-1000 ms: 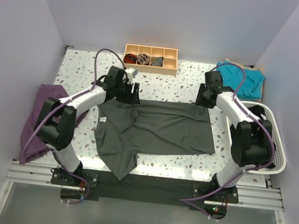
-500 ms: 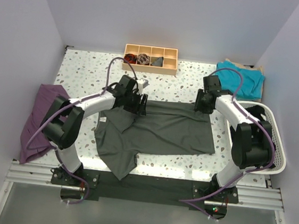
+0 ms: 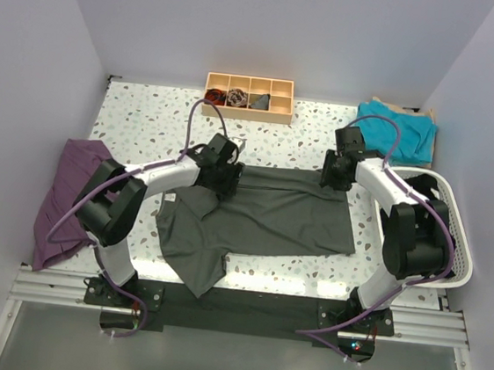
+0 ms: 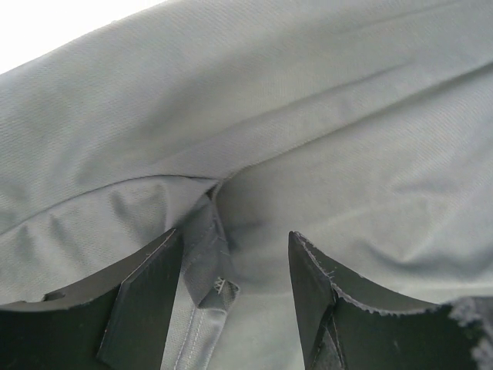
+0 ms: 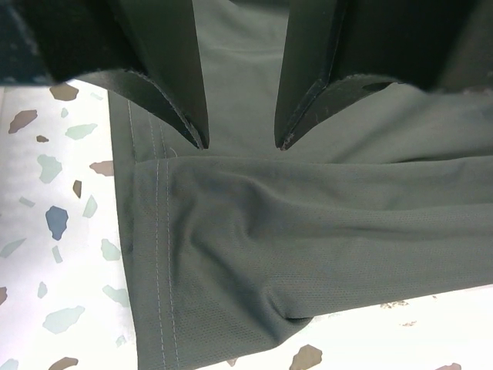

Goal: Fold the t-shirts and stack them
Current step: Fold the flattened tshirt in 1/3 of the way

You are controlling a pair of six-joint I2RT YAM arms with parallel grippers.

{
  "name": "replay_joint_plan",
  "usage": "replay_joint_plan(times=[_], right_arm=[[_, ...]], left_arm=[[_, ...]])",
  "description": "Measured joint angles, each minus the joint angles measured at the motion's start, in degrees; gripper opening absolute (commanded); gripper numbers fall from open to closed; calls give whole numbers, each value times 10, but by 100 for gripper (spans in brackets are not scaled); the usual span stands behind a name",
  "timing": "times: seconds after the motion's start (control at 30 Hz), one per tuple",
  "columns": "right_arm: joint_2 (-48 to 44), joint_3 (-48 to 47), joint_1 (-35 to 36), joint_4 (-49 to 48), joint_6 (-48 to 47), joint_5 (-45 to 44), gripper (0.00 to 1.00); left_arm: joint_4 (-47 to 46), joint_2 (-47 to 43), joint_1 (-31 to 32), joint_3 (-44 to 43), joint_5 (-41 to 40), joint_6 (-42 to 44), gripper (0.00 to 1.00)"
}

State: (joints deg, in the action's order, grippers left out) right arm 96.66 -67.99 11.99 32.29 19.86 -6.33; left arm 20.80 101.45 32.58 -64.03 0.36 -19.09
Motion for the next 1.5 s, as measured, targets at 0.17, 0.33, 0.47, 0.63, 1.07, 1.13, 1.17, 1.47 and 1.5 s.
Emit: replay_joint_plan(times=[0.17, 0.33, 0.47, 0.63, 1.07, 1.13, 1.17, 1.47, 1.5], right_arm=[[0, 0, 0, 0, 0, 3, 44], [0, 1, 0, 0, 0, 5, 45], [0, 3, 0, 0, 0, 7, 45], [0, 7, 0, -1, 0, 12, 45], [0, 9, 0, -1, 1, 14, 46], [0, 9, 0, -1, 1, 14, 46], [0, 9, 0, -2, 1, 14, 46], [1, 10, 0, -2, 0, 17, 46], [1, 11, 0, -2, 0, 18, 46]], left_arm=[[-2, 0, 4, 0, -28, -10, 54], [-1, 0, 11, 0, -40, -14, 47], [-1, 0, 21, 0, -55, -13, 42], [1, 0, 26, 0, -69, -13, 39], [15, 24, 34, 0, -116, -13, 1], [14, 24, 35, 0, -114, -12, 1], [13, 24, 36, 0, -106, -11, 2], [18, 4, 36, -13, 6, 9, 33], [23, 4, 36, -20, 14, 12, 39]])
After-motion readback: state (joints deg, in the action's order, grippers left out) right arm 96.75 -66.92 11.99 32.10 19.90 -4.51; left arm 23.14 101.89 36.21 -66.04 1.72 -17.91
